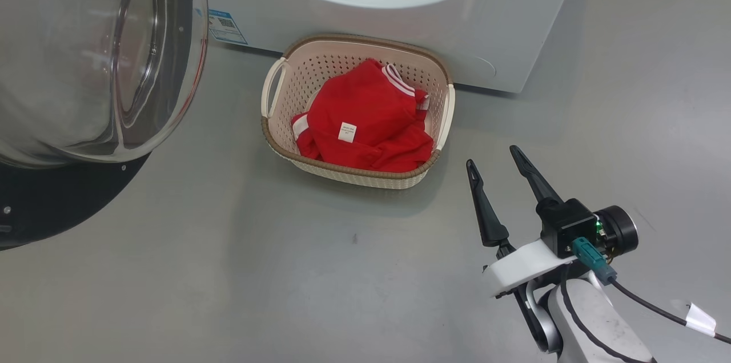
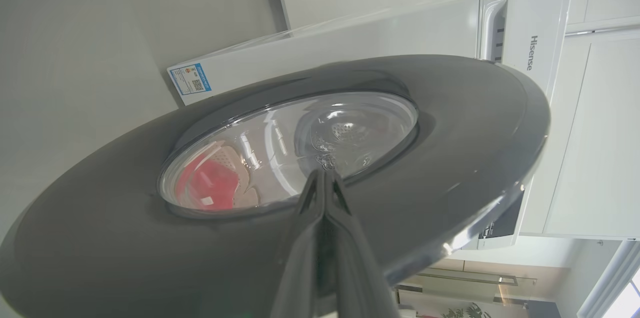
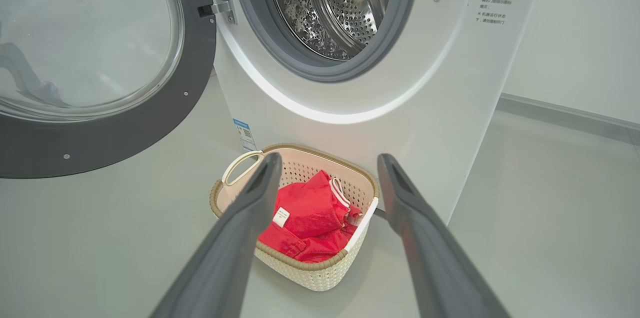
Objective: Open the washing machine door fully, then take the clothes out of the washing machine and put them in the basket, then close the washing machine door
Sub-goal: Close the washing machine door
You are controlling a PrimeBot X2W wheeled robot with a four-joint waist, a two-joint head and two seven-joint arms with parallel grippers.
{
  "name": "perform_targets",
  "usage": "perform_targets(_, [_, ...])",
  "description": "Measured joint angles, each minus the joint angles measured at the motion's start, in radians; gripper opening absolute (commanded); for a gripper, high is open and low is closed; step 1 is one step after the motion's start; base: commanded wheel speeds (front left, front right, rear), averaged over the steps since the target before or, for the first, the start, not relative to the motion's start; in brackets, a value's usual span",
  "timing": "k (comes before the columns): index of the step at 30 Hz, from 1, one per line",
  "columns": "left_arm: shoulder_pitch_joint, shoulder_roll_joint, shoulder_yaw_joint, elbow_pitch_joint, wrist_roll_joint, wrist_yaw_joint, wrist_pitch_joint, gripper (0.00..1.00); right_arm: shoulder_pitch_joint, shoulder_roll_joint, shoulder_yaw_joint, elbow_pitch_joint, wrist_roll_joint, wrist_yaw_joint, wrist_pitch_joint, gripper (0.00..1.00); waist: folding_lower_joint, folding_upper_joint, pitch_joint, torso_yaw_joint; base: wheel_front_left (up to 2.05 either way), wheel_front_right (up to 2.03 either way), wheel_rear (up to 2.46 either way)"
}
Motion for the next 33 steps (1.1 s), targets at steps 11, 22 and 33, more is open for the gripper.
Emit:
perform_targets(11, [0.092,-0.074,0.021,-0.066,-0.051,0.0,0.055,0.0,0.022,0.001,-0.003,0.006,0.01,0.004,0.0,1.0,0.0,0.0,-0.036,0.009,0.0,0.0,0.0])
perform_targets(22, [0.13,-0.16,0.091,-0.101,-0.149,0.0,0.081,0.0,0.03,0.001,-0.002,0.006,0.011,0.01,0.0,1.0,0.0,0.0,-0.053,0.01,0.0,0.0,0.0])
perform_targets(33, [0.168,-0.23,0.104,-0.155,-0.175,0.0,0.113,0.0,0.032,0.002,-0.004,0.006,0.018,0.019,0.0,1.0,0.0,0.0,-0.06,-0.001,0.0,0.0,0.0])
